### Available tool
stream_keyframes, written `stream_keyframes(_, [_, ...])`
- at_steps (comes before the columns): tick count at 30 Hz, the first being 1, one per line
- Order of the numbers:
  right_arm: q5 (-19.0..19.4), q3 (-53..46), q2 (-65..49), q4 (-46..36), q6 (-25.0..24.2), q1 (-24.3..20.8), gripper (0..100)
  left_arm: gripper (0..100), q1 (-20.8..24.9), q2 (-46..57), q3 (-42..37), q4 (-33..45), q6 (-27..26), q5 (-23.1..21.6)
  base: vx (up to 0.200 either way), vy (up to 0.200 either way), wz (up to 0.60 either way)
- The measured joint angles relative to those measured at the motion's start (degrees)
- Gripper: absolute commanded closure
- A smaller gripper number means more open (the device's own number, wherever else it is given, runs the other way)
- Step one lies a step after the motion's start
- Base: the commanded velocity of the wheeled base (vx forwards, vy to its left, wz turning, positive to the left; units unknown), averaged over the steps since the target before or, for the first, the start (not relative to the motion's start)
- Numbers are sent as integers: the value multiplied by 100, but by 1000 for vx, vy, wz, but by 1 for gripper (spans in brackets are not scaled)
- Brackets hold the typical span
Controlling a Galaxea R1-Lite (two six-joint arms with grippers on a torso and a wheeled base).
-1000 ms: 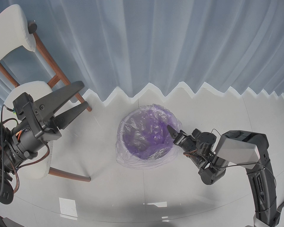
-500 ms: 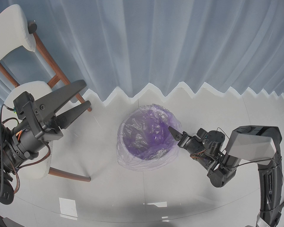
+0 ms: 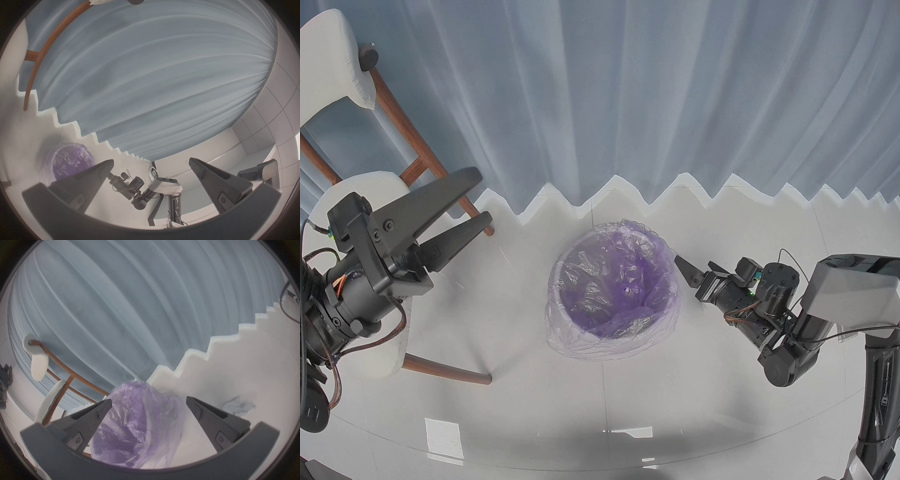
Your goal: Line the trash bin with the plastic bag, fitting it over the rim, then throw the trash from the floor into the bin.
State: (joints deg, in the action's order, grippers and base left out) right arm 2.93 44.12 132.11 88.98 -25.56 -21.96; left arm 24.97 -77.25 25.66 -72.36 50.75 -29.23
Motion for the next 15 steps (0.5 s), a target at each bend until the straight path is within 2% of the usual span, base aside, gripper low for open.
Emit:
stream_keyframes(9, [254,-443,-807,-375,-104,234,0,0,28,-23,-9,-6,-1,-5,0,0,0])
stream_keyframes(15, [319,-547,-1246,-1503,-77,453,0,0,22,-34,11,-13,-94,4,0,0,0])
